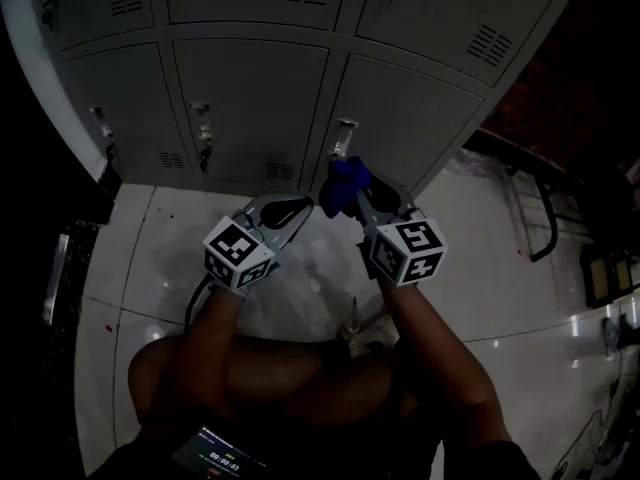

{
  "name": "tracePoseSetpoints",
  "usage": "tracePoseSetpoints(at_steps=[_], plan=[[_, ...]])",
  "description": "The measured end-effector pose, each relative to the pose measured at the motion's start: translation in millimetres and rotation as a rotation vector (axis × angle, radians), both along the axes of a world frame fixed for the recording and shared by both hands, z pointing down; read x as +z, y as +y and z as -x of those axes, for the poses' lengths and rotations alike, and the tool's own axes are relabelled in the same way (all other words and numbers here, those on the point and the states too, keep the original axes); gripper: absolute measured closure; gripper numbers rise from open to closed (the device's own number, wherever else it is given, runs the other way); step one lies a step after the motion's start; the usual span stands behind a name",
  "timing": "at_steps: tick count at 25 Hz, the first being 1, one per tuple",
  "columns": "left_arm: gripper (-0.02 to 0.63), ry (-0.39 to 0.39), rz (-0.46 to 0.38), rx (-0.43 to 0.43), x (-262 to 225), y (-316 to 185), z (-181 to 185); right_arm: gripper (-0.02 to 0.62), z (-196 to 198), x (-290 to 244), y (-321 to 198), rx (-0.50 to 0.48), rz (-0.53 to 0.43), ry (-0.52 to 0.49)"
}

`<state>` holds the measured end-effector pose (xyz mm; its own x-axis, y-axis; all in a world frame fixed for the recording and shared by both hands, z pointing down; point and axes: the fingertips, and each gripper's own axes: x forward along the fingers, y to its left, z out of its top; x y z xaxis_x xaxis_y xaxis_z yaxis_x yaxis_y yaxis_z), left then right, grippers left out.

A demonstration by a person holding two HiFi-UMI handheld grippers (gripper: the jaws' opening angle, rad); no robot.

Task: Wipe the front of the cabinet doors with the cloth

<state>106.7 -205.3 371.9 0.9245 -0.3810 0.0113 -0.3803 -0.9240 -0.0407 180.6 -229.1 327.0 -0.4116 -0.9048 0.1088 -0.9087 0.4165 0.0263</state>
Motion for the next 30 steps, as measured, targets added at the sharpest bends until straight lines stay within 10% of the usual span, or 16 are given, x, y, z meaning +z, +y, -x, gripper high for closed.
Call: tracePoseSetpoints(at_steps=[6,30], plan=[[0.605,-0.041,0.010,0.002,4.1,-3.7,3.7,0.518,-14.2,-58.6,-43.8,0.095,-0.027,-0.127],[0.605,-0.062,0.008,0.002,3.8,-4.6,4.4,0.518,-53.4,-116.4,-98.4,0.233,-0.046,-0.072]])
